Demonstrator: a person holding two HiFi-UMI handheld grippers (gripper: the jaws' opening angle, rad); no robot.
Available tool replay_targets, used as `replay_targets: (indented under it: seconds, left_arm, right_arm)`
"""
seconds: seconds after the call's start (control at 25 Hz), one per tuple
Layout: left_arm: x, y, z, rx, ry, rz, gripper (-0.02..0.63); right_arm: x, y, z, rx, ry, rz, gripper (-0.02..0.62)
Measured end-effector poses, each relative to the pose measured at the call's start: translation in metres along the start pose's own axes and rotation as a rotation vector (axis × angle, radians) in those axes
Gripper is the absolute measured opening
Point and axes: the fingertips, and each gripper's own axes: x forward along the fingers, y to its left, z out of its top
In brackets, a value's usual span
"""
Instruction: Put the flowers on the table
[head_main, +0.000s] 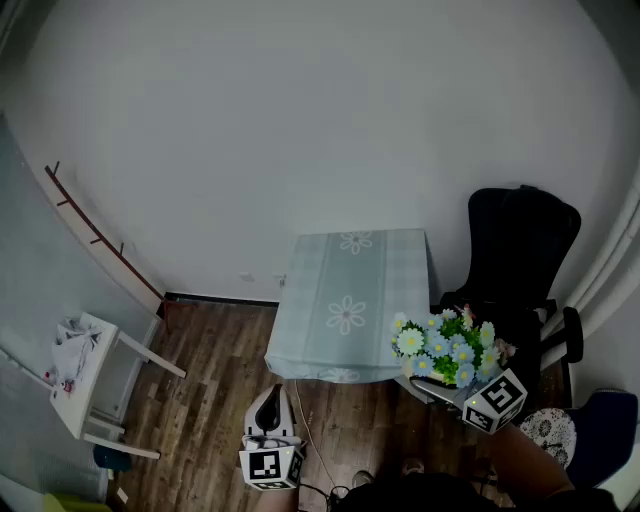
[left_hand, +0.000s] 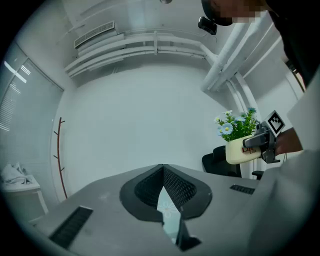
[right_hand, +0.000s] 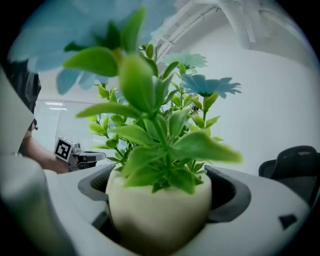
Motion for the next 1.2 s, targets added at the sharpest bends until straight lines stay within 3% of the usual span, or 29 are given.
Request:
replay_targets:
  seconds: [0.48, 0.84, 1.2]
  left_arm:
    - [0.023, -0.019, 0.005, 0.034, 0.003, -0.004, 0.003]
    - [0.038, -0.049, 0.017, 0.039, -0.029, 0.027, 0.003]
    - [0.049, -0.037, -0.009, 0.041, 0.010, 0.046, 0.003]
  right_arm:
    - [-0.001, -0.027, -0.002, 0.022, -0.006, 0.000, 0.572]
    - [0.004, -0.046, -0.003, 0.006, -0.019, 0.076, 0.572]
    - [0.026, -0.073, -0.015, 0.040, -0.031, 0.067, 0.572]
